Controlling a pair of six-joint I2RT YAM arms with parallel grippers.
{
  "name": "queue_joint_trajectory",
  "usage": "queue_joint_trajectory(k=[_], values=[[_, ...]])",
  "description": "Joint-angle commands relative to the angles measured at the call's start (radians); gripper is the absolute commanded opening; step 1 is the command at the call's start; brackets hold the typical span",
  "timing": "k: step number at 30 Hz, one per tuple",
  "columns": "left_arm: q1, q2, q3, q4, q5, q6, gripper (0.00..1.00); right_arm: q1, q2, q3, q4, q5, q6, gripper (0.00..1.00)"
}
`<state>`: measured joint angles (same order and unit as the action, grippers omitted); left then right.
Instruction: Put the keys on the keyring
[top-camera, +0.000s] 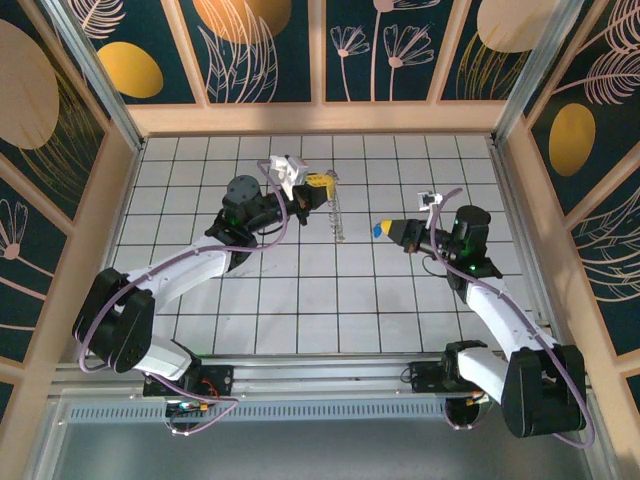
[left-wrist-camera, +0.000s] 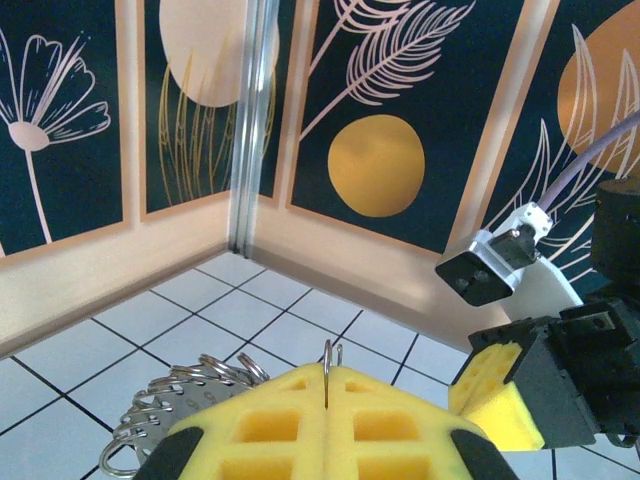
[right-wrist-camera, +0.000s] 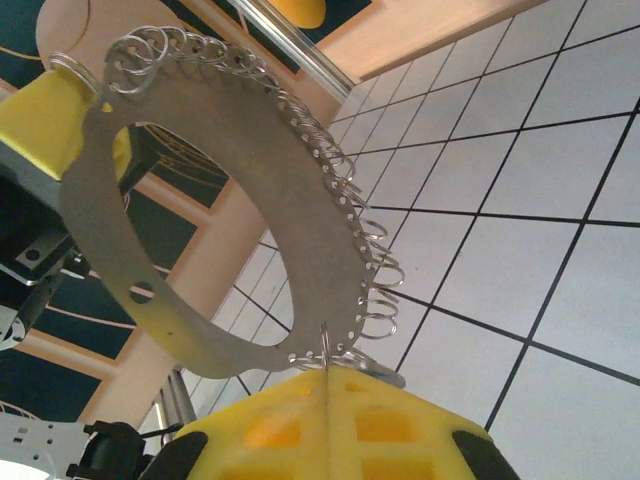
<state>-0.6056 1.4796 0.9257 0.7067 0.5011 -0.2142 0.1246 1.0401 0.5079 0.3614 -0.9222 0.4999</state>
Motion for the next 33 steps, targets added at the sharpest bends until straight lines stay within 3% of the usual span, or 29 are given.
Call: queue_joint_trajectory(k=[1, 6, 13, 21, 33], values=[[-0.004, 0.010, 0.030, 0.073, 0.028, -0.008, 0.00, -0.009, -0.021, -0.006, 0.048, -0.041, 0.001, 0.00], [-0.004, 0.015, 0.035, 0.070, 0.029, -0.009, 0.00, -0.011, -0.017, -0.001, 0.020, -0.033, -0.016, 0.00], [-0.005, 0.019, 0.039, 0.071, 0.030, -0.016, 0.00, -0.011, 0.024, 0.018, -0.190, 0.029, -0.102, 0.00], [-0.004, 0.030, 0.041, 0.082, 0.037, -0.028, 0.00, -0.009, 0.080, -0.057, -0.323, 0.129, -0.061, 0.00], [-0.005, 0.033, 0.041, 0.086, 0.039, -0.037, 0.00, -0.009, 0.271, -0.059, -0.335, 0.197, -0.009, 0.00]])
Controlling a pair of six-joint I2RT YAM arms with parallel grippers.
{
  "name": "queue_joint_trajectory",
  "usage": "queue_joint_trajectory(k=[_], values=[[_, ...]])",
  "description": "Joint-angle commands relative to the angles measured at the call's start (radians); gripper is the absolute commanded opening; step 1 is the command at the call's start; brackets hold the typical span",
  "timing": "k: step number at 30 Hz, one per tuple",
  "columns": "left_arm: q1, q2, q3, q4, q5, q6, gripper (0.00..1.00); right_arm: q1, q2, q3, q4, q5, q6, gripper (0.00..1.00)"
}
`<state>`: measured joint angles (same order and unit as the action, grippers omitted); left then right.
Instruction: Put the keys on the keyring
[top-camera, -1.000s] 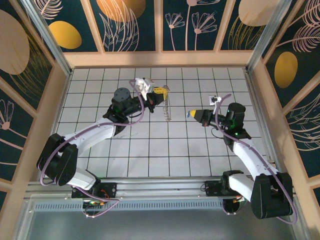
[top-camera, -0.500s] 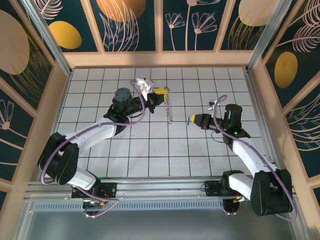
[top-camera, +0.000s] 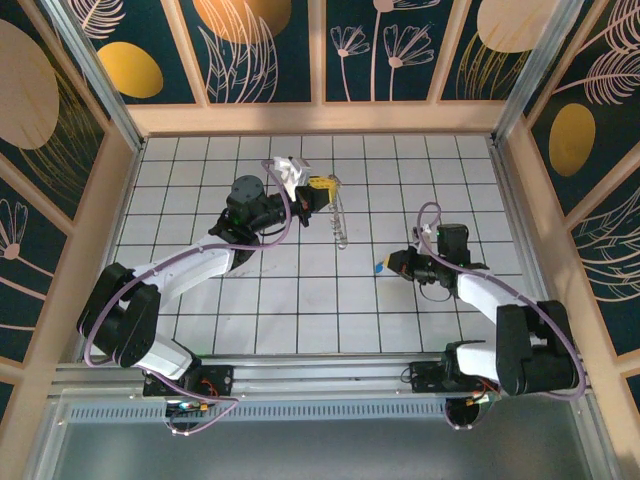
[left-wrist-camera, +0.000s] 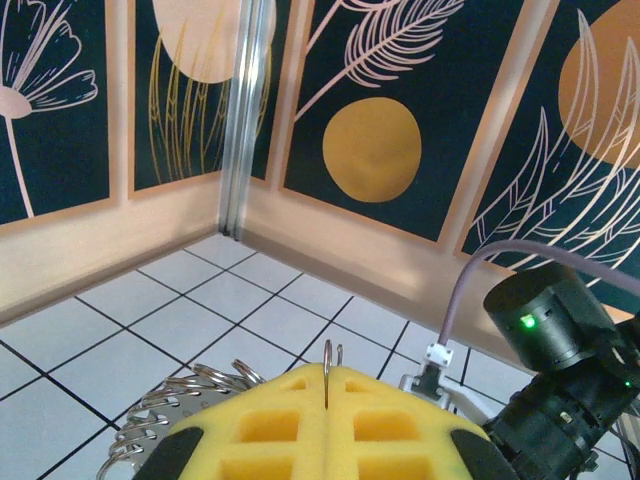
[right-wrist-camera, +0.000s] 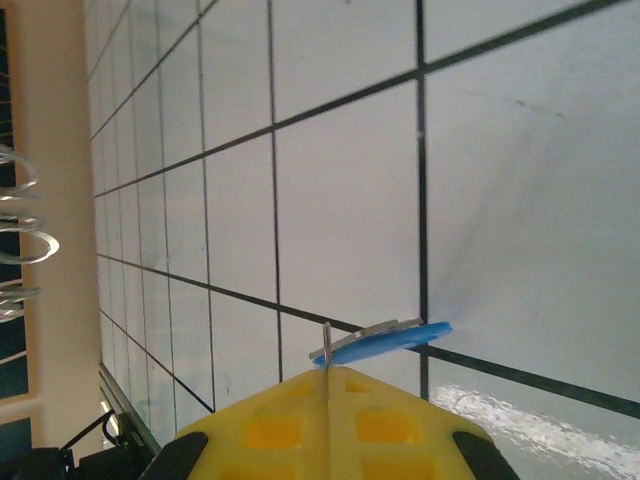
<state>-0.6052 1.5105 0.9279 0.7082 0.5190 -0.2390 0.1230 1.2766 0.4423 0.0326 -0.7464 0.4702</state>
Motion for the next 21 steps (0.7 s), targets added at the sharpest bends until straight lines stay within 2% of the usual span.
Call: queue_joint_trajectory(k=[1, 7, 21], values=[[-0.005, 0.002, 0.040, 0.085, 0.020, -0.013, 0.00, -0.007, 0.054, 0.007, 0.004, 0.019, 0.023, 0.00], [-0.005, -0.002, 0.039, 0.082, 0.020, -0.013, 0.00, -0.009, 0.128, 0.010, 0.052, 0.024, 0.037, 0.00], [-0.005, -0.007, 0.034, 0.089, 0.019, -0.011, 0.00, -0.008, 0.173, 0.026, 0.087, 0.042, 0.063, 0.00]])
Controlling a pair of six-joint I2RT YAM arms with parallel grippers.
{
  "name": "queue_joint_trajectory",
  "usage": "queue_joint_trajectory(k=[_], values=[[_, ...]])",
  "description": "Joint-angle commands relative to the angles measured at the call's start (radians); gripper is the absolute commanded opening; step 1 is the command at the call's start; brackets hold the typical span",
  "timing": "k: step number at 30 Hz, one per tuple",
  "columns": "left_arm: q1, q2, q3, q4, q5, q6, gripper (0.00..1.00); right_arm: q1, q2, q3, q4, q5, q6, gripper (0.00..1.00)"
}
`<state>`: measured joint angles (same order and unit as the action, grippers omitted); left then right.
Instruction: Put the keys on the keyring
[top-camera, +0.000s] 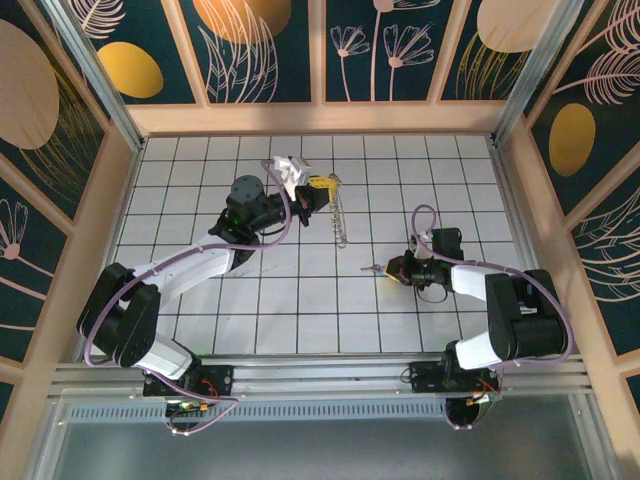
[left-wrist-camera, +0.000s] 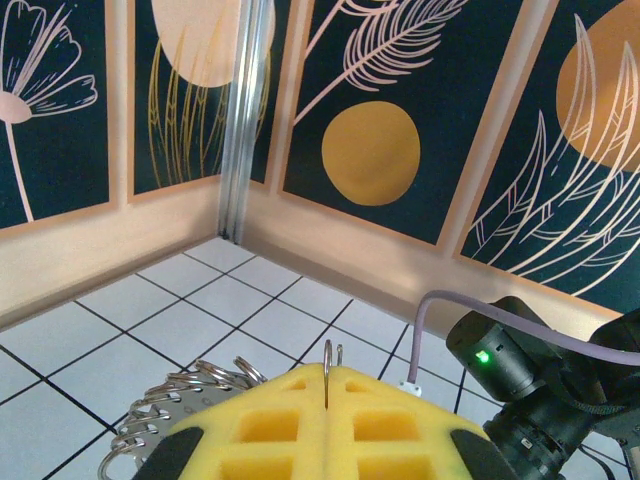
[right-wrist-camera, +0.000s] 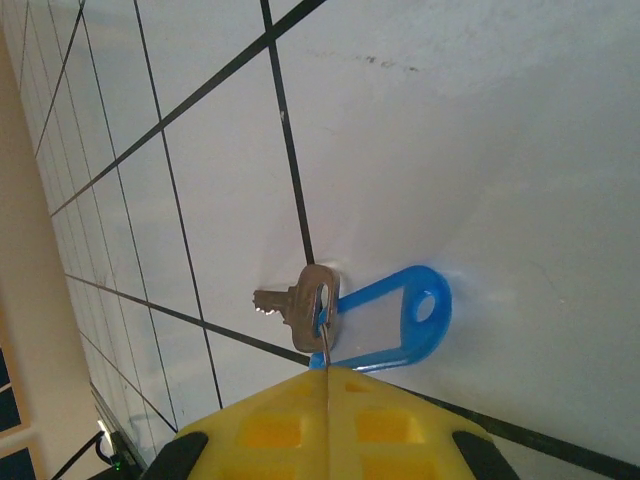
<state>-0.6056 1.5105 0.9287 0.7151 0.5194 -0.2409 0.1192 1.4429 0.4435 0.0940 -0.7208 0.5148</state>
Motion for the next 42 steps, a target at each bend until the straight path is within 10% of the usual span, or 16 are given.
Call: queue_joint_trajectory(k=[1, 12, 42], values=[[-0.005, -0.007, 0.032, 0.081, 0.019, -0.009, 0.00, -0.005, 0.008, 0.026, 0.027, 0.018, 0.020, 0.01], [-0.005, -0.009, 0.030, 0.083, 0.017, -0.006, 0.00, -0.005, 0.011, 0.032, 0.039, 0.027, 0.027, 0.21], [-0.004, -0.010, 0.022, 0.093, 0.013, -0.011, 0.00, 0.019, 0.038, 0.041, 0.022, 0.072, 0.013, 0.29]])
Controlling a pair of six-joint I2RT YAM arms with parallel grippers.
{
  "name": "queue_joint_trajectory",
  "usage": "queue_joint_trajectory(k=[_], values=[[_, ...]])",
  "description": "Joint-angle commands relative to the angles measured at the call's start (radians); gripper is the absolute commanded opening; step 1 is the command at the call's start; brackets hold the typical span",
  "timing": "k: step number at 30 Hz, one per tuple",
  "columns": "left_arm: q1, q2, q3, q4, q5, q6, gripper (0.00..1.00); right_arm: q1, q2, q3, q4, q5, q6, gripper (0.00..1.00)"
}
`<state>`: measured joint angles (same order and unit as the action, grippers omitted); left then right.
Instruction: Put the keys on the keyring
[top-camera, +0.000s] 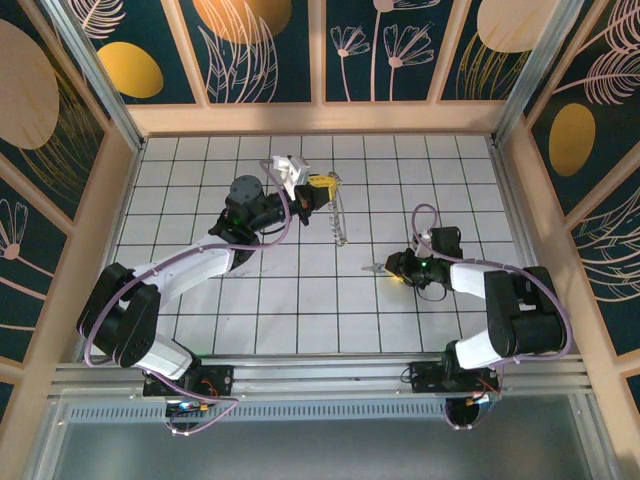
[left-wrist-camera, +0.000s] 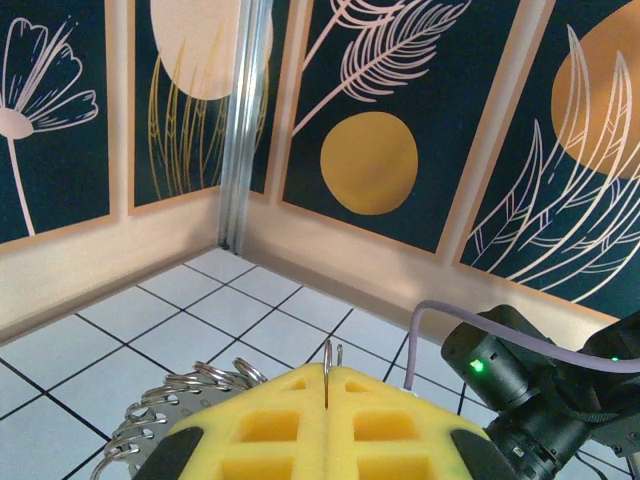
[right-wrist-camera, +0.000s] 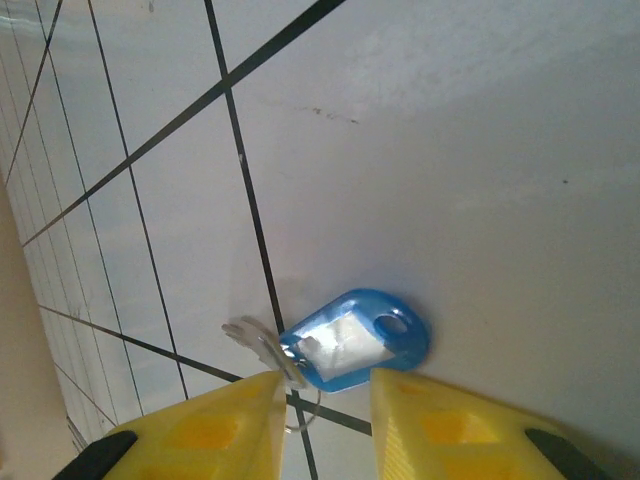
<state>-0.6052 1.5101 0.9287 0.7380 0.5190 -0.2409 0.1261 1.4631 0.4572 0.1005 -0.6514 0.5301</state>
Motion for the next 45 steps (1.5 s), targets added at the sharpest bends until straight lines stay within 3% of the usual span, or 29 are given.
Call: queue_joint_trajectory(k=[1, 9, 17, 31, 45], values=[[-0.005, -0.009, 0.022, 0.070, 0.013, -0.011, 0.00, 0.015, 0.019, 0.029, 0.017, 0.002, -0.001, 0.29], [-0.005, -0.013, 0.021, 0.070, 0.011, -0.009, 0.00, 0.036, 0.004, 0.043, 0.002, 0.015, 0.003, 0.27], [-0.005, -0.010, 0.021, 0.075, 0.013, -0.013, 0.00, 0.077, -0.079, 0.086, -0.132, 0.153, -0.043, 0.27], [-0.005, -0.020, 0.019, 0.069, 0.011, -0.010, 0.00, 0.220, 0.040, 0.225, -0.252, 0.404, -0.123, 0.25], [-0.005, -0.024, 0.015, 0.064, 0.009, -0.002, 0.00, 0.292, 0.068, 0.258, -0.292, 0.487, -0.144, 0.23]])
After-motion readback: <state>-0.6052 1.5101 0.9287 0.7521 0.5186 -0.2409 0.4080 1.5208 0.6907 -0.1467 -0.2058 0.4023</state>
